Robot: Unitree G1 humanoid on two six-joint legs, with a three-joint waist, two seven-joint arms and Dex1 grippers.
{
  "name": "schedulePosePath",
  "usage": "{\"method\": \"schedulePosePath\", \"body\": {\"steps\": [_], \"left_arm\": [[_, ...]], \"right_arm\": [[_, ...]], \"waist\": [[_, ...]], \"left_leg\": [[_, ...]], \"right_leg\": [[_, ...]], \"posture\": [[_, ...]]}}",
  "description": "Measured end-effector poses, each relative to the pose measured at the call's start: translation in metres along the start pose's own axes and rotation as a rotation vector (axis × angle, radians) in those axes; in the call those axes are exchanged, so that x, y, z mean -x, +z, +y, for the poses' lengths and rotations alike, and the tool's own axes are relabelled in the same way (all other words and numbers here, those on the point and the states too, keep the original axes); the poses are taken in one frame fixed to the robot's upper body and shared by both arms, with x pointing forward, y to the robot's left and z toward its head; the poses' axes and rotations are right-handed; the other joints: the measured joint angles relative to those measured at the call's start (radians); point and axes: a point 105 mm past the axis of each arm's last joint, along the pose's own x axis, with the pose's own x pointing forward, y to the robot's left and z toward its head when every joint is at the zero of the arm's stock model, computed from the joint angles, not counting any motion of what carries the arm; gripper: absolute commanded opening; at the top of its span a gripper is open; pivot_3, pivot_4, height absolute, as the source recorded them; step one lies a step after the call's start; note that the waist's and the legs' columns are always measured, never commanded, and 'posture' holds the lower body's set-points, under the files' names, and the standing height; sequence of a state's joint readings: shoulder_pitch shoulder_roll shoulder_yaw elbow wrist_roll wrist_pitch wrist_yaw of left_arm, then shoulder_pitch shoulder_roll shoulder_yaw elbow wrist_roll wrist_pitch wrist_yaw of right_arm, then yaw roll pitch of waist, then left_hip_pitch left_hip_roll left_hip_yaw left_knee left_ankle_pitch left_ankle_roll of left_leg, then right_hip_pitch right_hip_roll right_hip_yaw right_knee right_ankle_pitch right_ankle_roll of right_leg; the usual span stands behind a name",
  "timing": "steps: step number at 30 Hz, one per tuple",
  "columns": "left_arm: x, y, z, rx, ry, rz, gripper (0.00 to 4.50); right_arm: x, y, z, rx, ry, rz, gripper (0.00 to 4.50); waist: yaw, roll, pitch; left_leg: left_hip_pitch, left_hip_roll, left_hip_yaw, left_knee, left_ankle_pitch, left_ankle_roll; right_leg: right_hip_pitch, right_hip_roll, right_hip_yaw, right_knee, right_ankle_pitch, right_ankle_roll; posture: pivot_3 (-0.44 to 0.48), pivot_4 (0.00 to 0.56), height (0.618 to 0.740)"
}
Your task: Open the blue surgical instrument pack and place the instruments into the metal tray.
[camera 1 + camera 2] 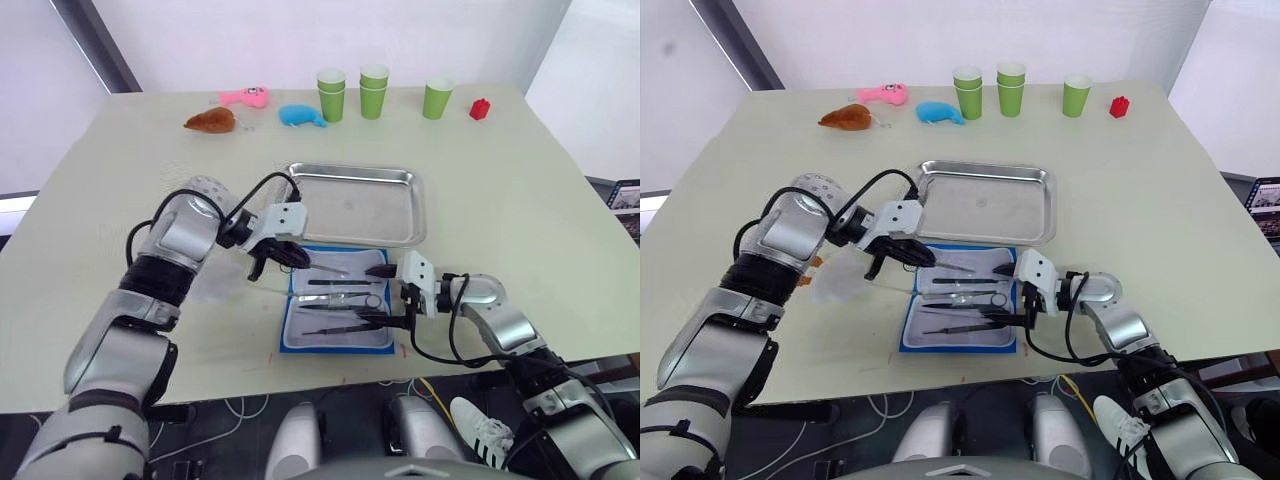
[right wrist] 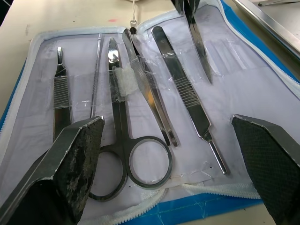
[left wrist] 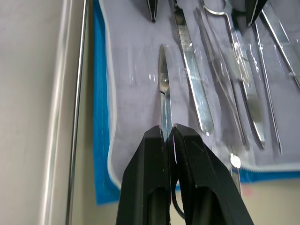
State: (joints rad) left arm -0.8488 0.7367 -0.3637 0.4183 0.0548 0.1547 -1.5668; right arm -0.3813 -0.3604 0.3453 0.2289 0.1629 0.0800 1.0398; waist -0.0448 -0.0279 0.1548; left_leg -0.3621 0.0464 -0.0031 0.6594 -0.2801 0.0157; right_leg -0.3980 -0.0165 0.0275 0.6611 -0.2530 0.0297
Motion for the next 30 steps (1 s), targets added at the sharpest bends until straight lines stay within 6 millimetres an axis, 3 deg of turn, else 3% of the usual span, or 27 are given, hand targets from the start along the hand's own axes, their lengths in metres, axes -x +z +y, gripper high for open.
{"method": "schedulePosePath", "body": {"steps": [19,25,30], "left_arm": [[0.040,-0.009,-0.004,0.025,0.046,0.071,0.10],[0.043,0.003,-0.001,0.086,0.060,-0.045,0.10],[0.035,0.039,0.032,0.242,0.274,-0.344,0.10]], "right_arm": [[-0.002,0.000,0.000,-0.002,-0.002,-0.003,4.50],[-0.002,0.000,0.000,-0.002,-0.002,-0.003,4.50],[-0.002,0.000,0.000,-0.003,-0.001,-0.005,4.50]], "waist": [[0.000,0.000,0.000],[0.001,0.000,0.000],[0.000,0.000,0.000]], "left_leg": [[0.001,0.001,0.000,0.000,0.000,0.000],[0.001,0.001,0.001,0.000,0.000,0.000],[0.001,0.001,0.000,0.000,0.000,0.000]], "right_leg": [[-0.001,0.002,0.001,0.000,0.001,-0.004],[-0.001,0.002,0.001,0.000,0.001,-0.004],[0.000,0.002,0.001,0.000,0.003,-0.001]], "posture": [[0.000,0.150,0.739],[0.000,0.150,0.739],[0.000,0.150,0.739]]}}
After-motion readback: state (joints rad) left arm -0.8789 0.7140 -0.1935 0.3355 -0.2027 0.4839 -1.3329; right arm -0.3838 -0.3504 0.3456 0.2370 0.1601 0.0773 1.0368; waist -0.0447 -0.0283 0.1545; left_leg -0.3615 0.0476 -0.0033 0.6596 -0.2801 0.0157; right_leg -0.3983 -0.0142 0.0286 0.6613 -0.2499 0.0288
